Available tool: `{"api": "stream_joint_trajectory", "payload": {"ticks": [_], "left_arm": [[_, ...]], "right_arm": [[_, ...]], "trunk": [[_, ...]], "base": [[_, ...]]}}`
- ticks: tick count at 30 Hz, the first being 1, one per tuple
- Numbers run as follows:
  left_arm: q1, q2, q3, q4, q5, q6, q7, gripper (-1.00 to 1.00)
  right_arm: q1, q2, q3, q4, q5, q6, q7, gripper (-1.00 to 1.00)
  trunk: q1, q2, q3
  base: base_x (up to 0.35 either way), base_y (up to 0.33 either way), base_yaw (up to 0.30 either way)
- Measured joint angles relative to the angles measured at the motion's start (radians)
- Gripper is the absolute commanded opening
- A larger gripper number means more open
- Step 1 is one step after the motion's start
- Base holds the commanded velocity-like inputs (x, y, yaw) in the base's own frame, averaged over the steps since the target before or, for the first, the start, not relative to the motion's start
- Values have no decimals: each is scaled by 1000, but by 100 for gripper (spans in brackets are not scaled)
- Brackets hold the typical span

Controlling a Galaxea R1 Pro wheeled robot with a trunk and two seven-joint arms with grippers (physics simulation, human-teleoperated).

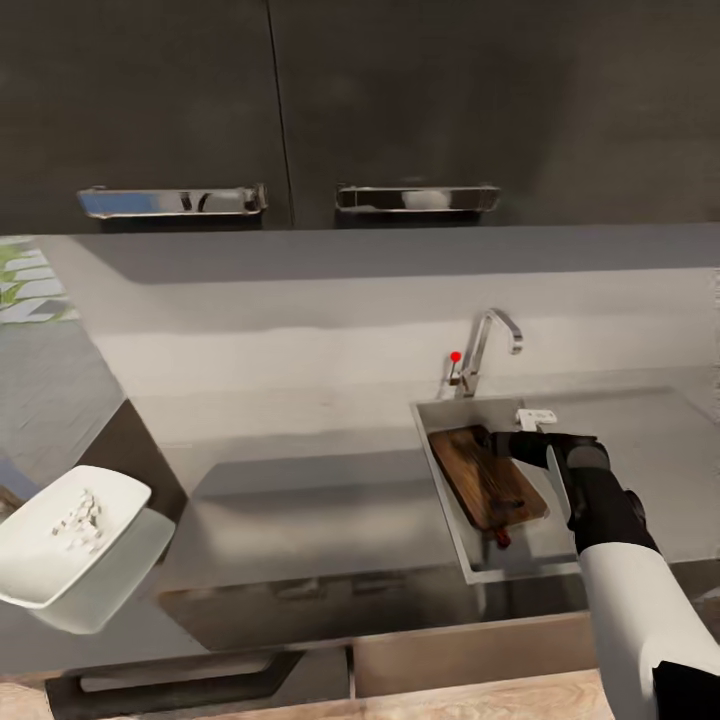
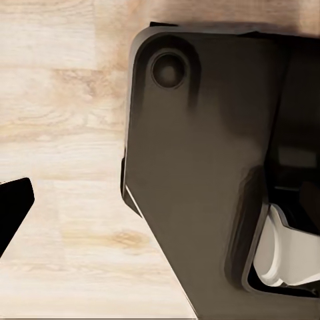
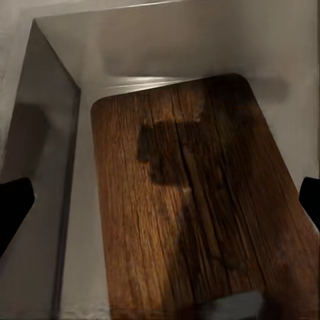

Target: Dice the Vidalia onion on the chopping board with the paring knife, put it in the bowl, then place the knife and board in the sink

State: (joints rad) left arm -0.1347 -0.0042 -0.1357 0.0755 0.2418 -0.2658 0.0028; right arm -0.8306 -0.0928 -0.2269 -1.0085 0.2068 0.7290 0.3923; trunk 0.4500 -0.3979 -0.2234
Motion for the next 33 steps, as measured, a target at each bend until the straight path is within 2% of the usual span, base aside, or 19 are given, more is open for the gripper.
{"api": "stream_joint_trajectory", "payload": {"ticks": [33], "left_arm": [[0,2,0,0,0,0,0,100]], "right_arm": [[0,2,0,-1,-2,-1,0,100]], "trunk": [[0,0,0]], "base": [[-321,0,0]]}}
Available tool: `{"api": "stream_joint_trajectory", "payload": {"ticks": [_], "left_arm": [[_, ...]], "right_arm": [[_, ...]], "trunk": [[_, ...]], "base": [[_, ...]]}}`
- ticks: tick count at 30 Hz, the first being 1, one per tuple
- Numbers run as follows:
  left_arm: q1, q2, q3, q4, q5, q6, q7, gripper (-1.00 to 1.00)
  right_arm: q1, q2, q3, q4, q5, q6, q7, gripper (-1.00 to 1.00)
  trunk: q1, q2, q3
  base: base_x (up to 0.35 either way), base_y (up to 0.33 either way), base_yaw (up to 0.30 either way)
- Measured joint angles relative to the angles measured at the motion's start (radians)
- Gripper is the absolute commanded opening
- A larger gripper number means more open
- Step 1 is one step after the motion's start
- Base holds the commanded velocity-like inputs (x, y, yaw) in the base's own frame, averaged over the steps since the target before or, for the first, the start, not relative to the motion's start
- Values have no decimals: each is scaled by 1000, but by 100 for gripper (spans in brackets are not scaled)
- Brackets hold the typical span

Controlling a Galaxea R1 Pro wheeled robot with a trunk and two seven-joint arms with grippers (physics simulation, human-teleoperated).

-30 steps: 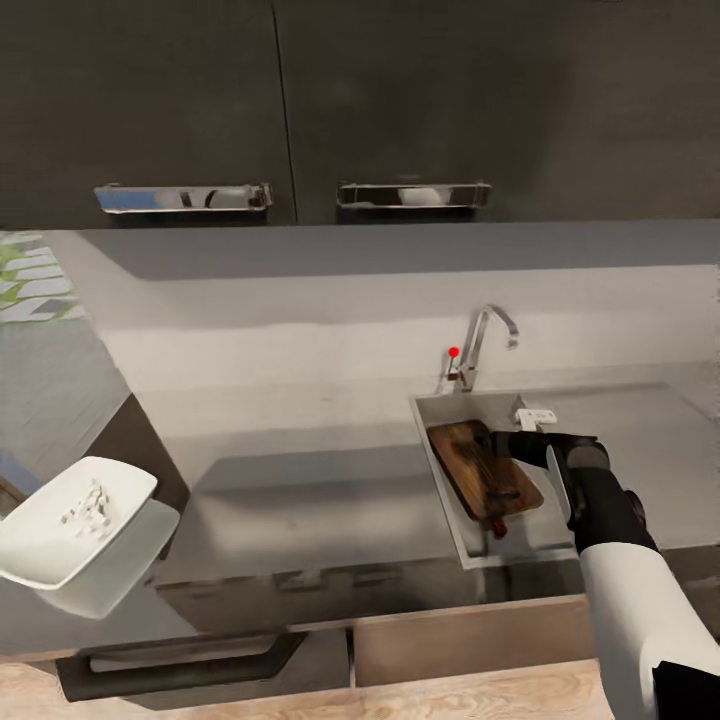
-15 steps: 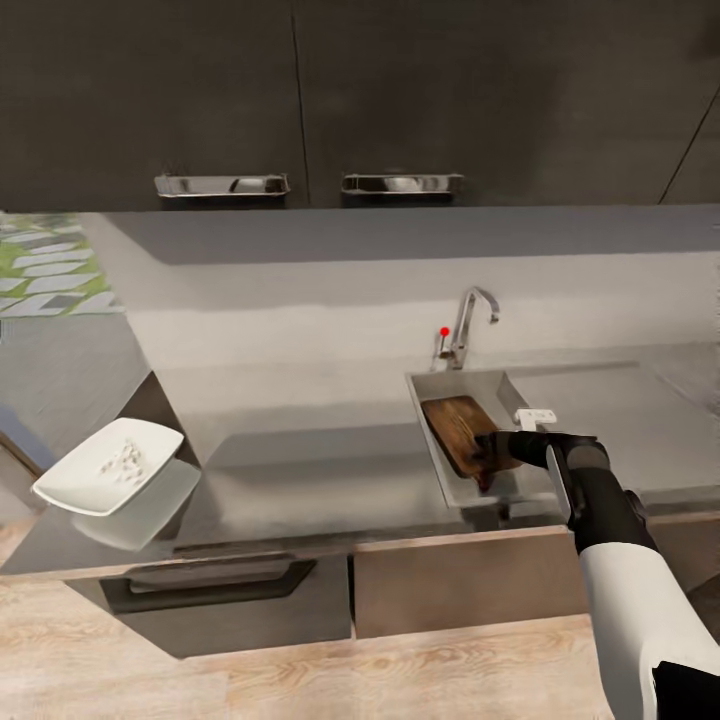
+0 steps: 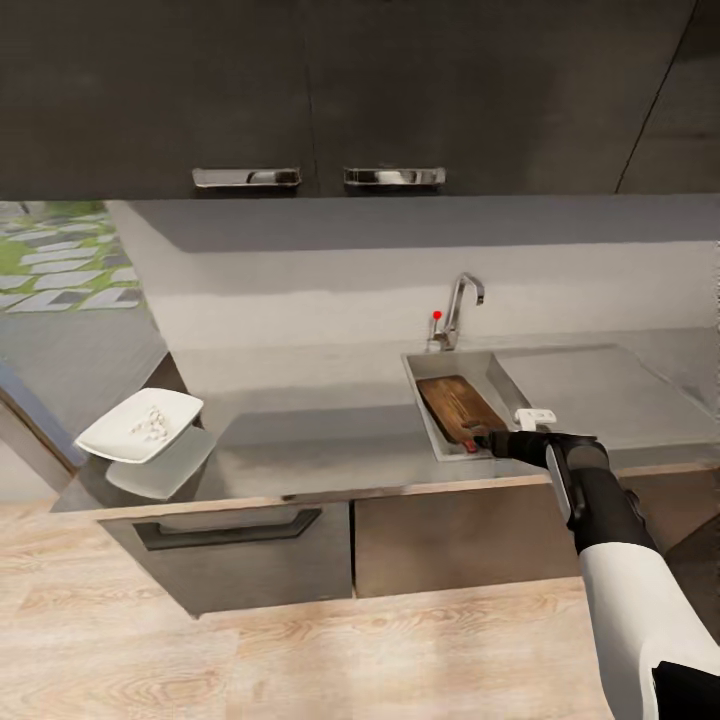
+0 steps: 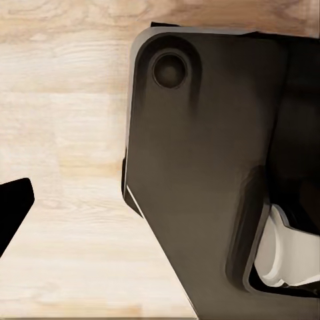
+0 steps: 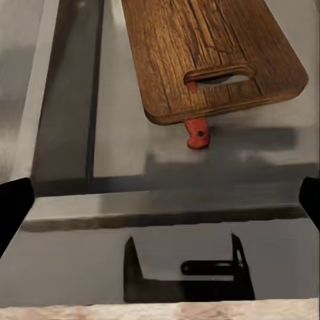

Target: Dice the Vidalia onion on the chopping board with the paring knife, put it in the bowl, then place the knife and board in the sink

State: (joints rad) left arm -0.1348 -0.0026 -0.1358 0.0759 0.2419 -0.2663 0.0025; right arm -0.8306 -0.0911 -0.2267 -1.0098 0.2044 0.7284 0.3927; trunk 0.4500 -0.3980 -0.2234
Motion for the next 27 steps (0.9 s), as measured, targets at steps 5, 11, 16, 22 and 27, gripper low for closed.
{"api": "stream_joint_trajectory", "payload": {"ticks": [5,11,16,22,27], "left_arm": [[0,0,0,0,1,0,0,100],[0,0,0,0,0,0,0,100],[0,0,0,0,0,0,0,100],[0,0,0,0,0,0,0,100],[0,0,0,0,0,1,-1,100]], "right_arm": [[0,0,1,1,0,0,0,100],[0,0,1,2,0,0,0,100],[0,2,1,4,0,0,0,100],[0,3,2,28,1,-7,-2,100],[0,3,2,88,1,-92,-5,100]], "trunk": [[0,0,0],[0,0,0],[0,0,0],[0,0,0],[0,0,0]], "base": [[-321,0,0],[-324,0,0],[-329,0,0],[-331,0,0],[-299,0,0]]}}
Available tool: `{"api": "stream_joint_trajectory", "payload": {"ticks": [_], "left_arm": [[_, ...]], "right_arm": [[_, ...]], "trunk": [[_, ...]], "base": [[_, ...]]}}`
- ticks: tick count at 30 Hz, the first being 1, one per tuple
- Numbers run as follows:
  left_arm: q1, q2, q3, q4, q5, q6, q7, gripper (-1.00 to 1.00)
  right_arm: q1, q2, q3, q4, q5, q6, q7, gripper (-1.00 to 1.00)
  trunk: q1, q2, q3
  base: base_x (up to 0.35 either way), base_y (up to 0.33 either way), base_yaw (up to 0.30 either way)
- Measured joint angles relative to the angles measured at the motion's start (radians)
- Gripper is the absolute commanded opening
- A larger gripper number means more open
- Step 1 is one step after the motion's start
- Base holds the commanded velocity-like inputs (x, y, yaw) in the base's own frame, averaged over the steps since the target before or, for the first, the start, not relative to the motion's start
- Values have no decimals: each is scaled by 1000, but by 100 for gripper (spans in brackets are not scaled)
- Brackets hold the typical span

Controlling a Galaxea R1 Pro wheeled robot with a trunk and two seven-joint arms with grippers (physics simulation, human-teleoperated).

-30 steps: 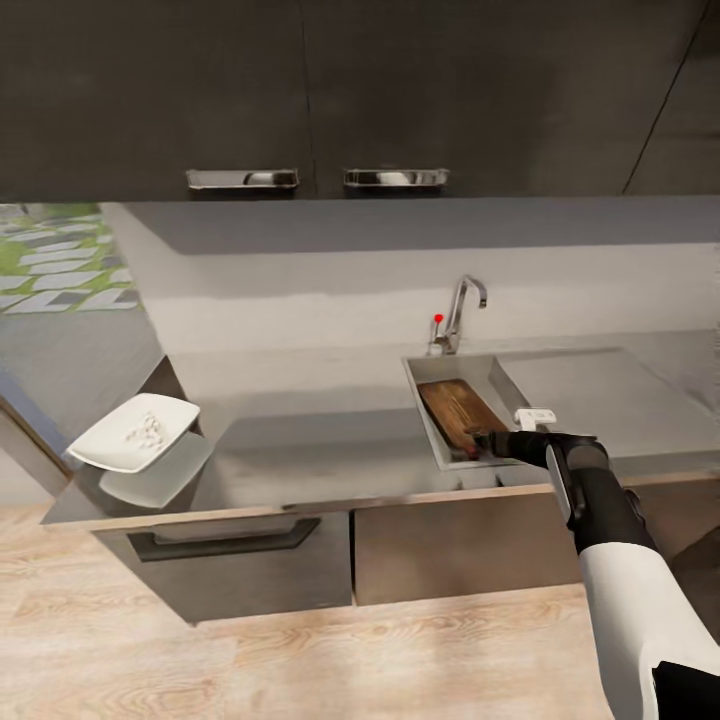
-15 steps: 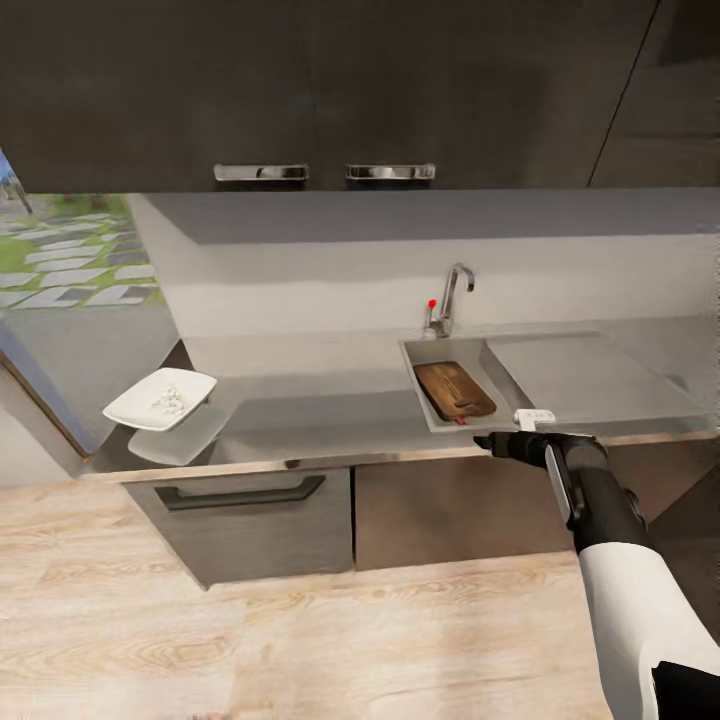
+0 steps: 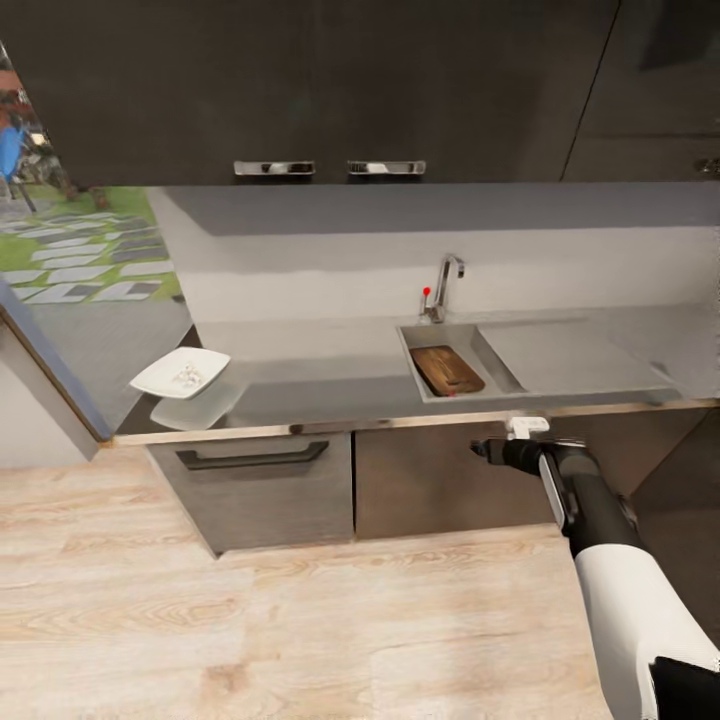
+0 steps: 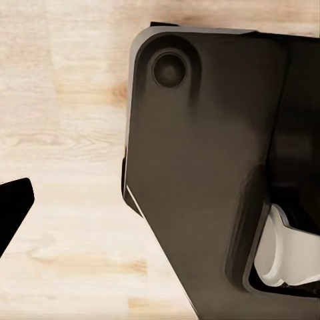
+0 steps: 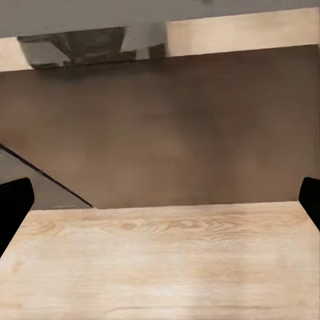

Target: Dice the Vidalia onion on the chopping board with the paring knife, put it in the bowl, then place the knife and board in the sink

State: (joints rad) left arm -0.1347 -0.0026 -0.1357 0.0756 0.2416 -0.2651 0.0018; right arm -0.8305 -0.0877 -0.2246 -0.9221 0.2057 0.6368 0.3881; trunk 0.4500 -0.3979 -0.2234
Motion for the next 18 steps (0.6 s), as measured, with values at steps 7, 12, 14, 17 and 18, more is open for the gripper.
{"api": "stream_joint_trajectory", "payload": {"ticks": [7,12,14,17,18], "left_arm": [[0,0,0,-1,0,0,0,100],[0,-2,0,-3,0,1,0,100],[0,-5,0,-5,-3,2,1,100],[0,-4,2,-11,-5,1,0,100],[0,-5,2,-19,-7,1,1,100]], "right_arm": [[0,-3,0,126,3,-141,-3,100],[0,-4,3,318,3,-346,-9,100],[1,3,8,493,5,-535,-45,100],[1,19,10,690,4,-741,-110,100],[1,24,11,760,5,-824,-140,100]], "trunk": [[0,0,0],[0,0,0],[-1,0,0],[-1,0,0],[-1,0,0]], "base": [[-152,0,0],[-18,0,0],[-3,0,0],[-1,0,0],[0,0,0]]}}
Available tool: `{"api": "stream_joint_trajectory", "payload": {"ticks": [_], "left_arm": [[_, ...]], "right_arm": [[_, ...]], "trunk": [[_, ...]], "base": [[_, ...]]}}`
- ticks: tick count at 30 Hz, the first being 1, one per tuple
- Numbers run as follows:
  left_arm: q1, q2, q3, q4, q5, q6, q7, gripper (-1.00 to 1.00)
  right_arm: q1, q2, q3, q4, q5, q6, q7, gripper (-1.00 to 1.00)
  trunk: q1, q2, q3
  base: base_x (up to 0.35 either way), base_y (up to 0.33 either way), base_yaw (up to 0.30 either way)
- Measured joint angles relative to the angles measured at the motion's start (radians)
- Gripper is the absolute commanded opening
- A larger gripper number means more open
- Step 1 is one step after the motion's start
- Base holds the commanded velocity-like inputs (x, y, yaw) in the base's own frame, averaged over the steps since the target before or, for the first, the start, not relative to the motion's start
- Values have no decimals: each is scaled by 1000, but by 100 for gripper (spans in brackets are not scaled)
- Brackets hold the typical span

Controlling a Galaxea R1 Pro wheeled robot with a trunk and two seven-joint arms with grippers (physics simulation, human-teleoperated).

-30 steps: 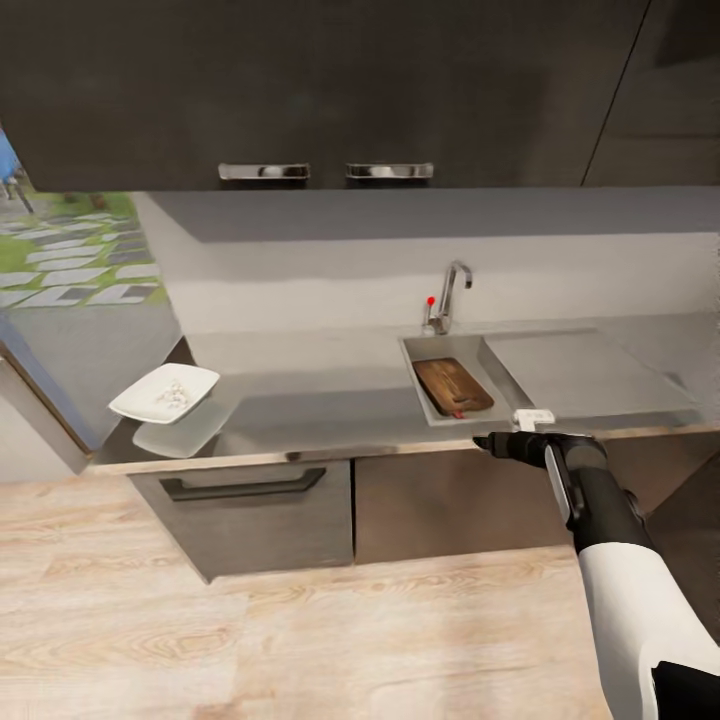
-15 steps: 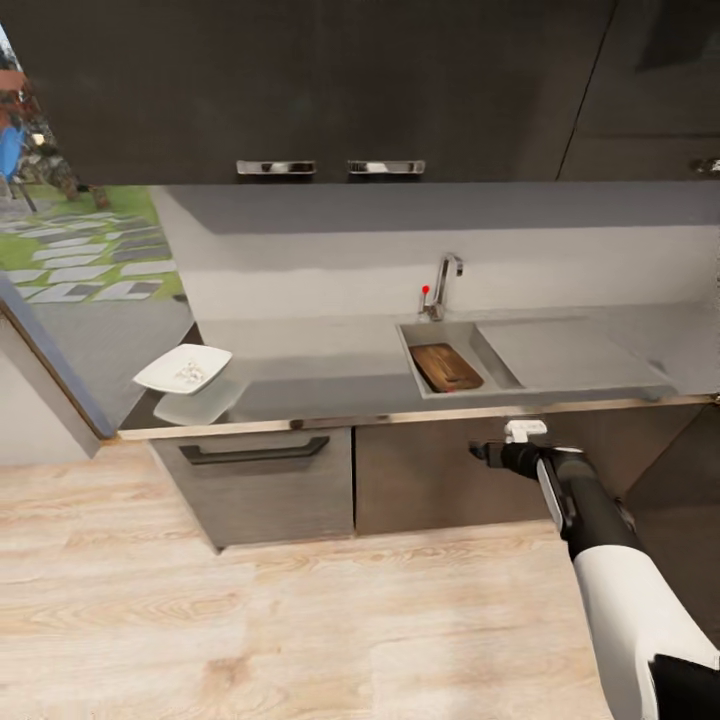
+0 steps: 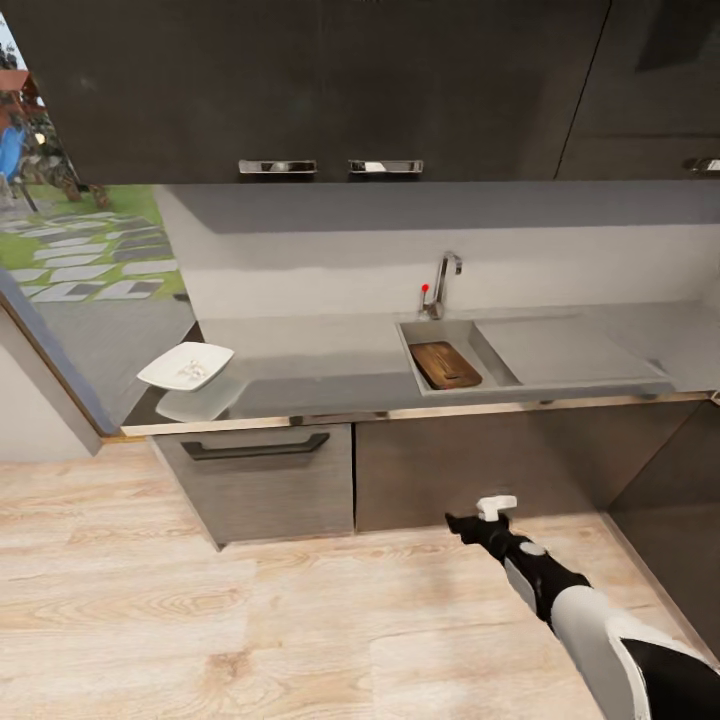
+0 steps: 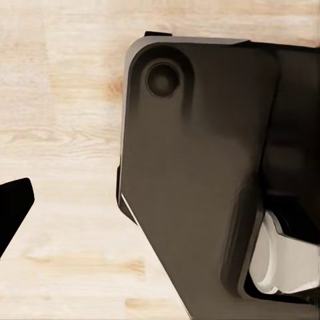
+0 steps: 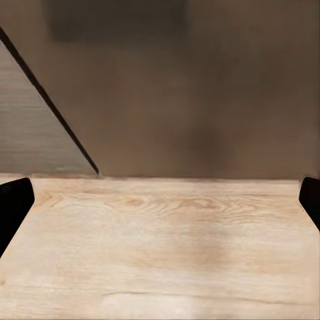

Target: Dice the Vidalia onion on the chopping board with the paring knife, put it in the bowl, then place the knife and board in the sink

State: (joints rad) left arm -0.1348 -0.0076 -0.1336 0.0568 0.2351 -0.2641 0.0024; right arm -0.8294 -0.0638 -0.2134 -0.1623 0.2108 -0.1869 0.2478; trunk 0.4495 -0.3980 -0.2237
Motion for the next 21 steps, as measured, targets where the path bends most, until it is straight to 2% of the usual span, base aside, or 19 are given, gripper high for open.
{"api": "stream_joint_trajectory", "payload": {"ticks": [2,4,7,10,13,16,18,19,21], "left_arm": [[-1,0,1,-31,-3,-1,1,100],[-1,0,2,-72,-4,-2,3,100],[-1,7,3,-157,-3,-1,32,100],[-1,16,4,-241,-3,-2,98,100],[-1,23,4,-326,-4,-3,159,100],[-1,40,4,-359,-2,-5,176,100],[-1,47,2,-363,-1,-13,180,100],[-1,50,2,-352,0,-36,182,100],[-1,51,2,-338,1,-54,182,100]], "right_arm": [[6,8,0,87,0,-121,-47,100],[36,14,1,116,0,-167,-65,100],[114,20,0,135,0,-206,-79,100],[193,22,0,142,0,-261,-84,100],[310,22,0,145,1,-385,-89,100],[405,23,-3,146,-8,-521,-110,100],[432,30,-5,146,-25,-564,-178,100],[441,55,-3,145,-47,-577,-255,100],[443,68,-8,145,-54,-583,-297,100]], "trunk": [[0,0,0],[0,0,0],[0,0,0],[0,0,0],[0,0,0],[0,0,0],[0,0,0],[0,0,0],[0,0,1]], "base": [[0,0,0],[0,0,0],[0,0,0],[0,0,0],[0,0,0],[0,0,0],[0,0,0],[0,0,0],[0,0,0]]}}
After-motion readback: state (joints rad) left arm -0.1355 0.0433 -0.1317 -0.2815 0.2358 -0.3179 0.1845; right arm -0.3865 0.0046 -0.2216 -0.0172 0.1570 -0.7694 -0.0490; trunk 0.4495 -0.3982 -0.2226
